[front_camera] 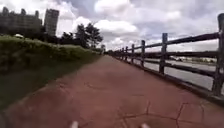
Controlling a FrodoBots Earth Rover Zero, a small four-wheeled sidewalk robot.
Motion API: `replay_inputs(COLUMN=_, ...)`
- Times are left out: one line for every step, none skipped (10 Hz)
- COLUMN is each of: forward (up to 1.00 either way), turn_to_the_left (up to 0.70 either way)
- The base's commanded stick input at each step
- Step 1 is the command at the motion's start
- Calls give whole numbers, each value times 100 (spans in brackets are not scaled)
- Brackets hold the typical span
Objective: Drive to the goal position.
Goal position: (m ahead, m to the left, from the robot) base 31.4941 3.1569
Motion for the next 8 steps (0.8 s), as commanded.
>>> replay_inputs(forward=100, turn_to_the_left=0)
replay_inputs(forward=100, turn_to_the_left=0)
replay_inputs(forward=100, turn_to_the_left=0)
replay_inputs(forward=100, turn_to_the_left=0)
replay_inputs(forward=100, turn_to_the_left=0)
replay_inputs(forward=100, turn_to_the_left=0)
replay_inputs(forward=100, turn_to_the_left=0)
replay_inputs(forward=100, turn_to_the_left=0)
